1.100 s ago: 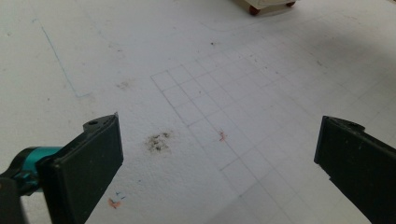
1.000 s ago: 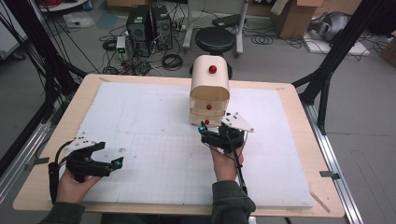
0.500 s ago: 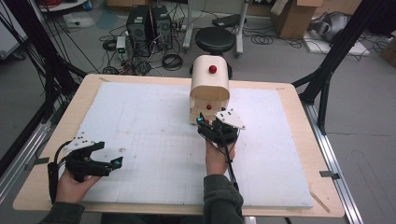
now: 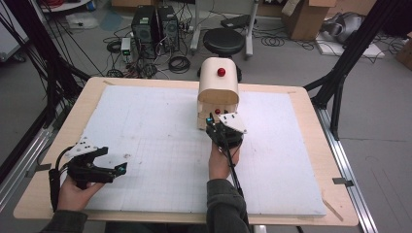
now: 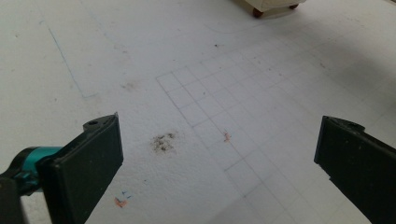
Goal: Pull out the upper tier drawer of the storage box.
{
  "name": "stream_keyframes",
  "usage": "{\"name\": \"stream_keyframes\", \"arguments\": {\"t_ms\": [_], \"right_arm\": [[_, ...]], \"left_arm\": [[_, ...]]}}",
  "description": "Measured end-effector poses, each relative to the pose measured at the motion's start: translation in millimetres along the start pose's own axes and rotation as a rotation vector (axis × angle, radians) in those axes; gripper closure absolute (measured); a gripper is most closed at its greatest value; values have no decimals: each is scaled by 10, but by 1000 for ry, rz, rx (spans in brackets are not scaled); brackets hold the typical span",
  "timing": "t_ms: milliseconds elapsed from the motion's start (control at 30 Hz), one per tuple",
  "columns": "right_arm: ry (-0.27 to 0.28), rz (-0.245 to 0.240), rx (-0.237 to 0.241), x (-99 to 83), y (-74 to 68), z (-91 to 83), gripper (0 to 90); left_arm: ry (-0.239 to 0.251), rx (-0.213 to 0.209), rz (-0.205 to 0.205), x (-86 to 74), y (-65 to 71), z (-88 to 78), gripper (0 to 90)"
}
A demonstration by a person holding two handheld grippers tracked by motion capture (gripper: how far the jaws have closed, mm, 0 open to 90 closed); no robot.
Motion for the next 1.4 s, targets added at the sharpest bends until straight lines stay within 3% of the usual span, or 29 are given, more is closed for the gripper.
{"name": "stream_keyframes", "arguments": {"t_ms": [667,1400], "right_arm": [[16,-18,-29,-2,-38,29,712],[3,-26,-10,15,-16,-16,729]], "left_arm": [[-1,-3,1,2,8,-1,17],[4,0,3,10,-5,-15,17]]}}
Point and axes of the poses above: each handheld gripper's, and its own axes: z roughly forward along the jaws, x roughly out of its top, y roughly to its right, the point moved 2 cm from there along z, roughly forward along the jaws, and after that the axes turned 1 degree about -x, right-handed, at the moved point
